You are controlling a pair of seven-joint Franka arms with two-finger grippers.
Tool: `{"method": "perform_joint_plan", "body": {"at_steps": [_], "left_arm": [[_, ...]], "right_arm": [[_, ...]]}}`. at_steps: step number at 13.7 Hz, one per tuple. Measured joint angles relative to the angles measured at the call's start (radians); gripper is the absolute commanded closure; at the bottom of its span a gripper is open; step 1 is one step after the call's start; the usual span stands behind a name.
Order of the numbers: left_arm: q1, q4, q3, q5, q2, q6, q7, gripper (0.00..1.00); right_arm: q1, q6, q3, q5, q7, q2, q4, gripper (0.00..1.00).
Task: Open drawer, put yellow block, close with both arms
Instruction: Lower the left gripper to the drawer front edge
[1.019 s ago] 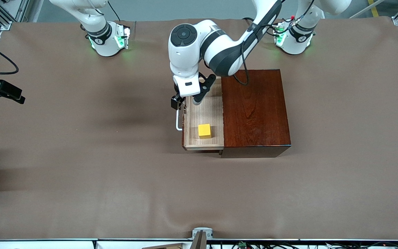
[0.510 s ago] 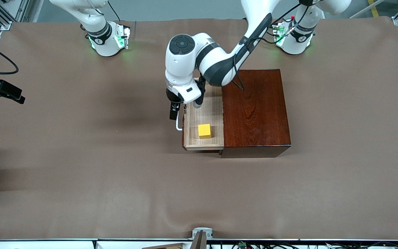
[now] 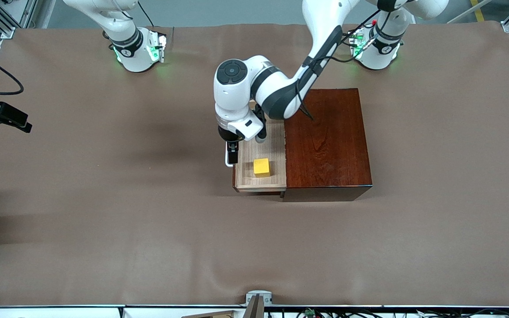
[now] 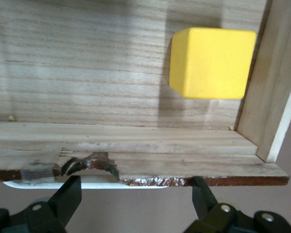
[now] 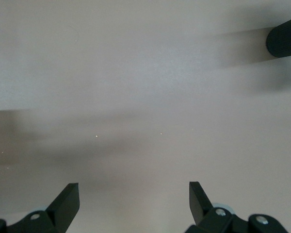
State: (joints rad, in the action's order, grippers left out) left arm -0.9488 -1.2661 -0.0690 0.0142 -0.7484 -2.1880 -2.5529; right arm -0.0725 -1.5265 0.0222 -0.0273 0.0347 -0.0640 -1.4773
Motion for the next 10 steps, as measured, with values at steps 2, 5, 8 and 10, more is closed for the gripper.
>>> {"method": "perform_joint_plan", "body": {"at_steps": [2, 5, 8, 10], "left_arm": [[-0.004, 0.008, -0.007, 0.000, -0.009, 0.000, -0.001, 0.00], [-0.004, 0.011, -0.008, 0.000, -0.013, -0.001, -0.001, 0.00], [-0.006, 0.012, -0.008, 0.000, -0.013, -0.002, 0.000, 0.00], [-0.008, 0.012, -0.004, 0.000, -0.014, -0.017, 0.020, 0.00]], "right_arm": [[0.000, 0.000, 0.000, 0.000, 0.000, 0.000, 0.000, 0.00], [0.000, 0.000, 0.000, 0.000, 0.000, 0.000, 0.000, 0.00], [0.000, 0.000, 0.000, 0.000, 0.000, 0.000, 0.000, 0.00], [0.000, 0.000, 0.000, 0.000, 0.000, 0.000, 0.000, 0.00]]}}
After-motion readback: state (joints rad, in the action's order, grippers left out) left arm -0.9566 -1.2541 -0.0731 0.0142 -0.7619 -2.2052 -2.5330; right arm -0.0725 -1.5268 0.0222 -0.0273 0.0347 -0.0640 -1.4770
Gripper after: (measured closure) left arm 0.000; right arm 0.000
